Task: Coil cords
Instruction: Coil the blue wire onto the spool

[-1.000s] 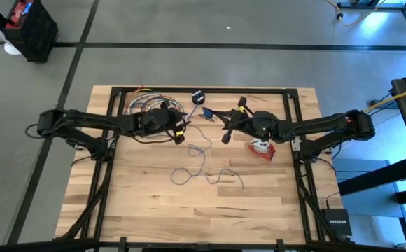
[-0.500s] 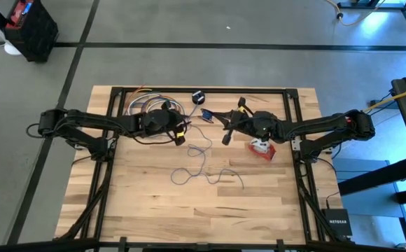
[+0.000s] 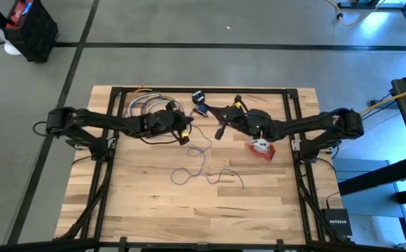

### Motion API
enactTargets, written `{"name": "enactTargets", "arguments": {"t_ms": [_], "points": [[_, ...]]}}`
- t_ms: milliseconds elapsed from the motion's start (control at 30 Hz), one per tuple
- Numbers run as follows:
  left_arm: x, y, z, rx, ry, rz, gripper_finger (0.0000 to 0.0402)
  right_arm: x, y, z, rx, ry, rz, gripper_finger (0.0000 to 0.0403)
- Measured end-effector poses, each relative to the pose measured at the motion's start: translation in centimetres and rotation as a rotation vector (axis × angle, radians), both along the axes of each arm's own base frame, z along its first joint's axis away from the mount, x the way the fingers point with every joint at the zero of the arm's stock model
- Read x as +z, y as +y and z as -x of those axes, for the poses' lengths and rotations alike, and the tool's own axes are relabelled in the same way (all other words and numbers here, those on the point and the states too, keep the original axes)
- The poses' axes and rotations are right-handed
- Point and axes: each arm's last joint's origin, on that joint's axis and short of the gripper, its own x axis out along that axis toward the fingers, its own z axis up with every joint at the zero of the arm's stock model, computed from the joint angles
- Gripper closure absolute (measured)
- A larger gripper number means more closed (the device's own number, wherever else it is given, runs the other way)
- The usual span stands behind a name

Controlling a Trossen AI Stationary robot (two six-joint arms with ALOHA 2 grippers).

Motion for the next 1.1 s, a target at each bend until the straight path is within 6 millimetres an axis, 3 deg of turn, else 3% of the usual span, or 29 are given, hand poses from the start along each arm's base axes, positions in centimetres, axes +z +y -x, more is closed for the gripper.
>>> {"name": "enactTargets", "arguments": {"t_ms": [433,1100], "points": [[-1.8,-0.3,-4.3,-0.049,-0.047,-0.053,0.0398,-1.0,-1.0,-0.9,-0.016,-0.074,-0.04,0.0393],[1.4,-4.1,-6.5,-0.173,-0.157,-0.103,0.0397,-1.4,-1.0,-0.9,-0.039,-0.024,-0.014,0.0393]]}}
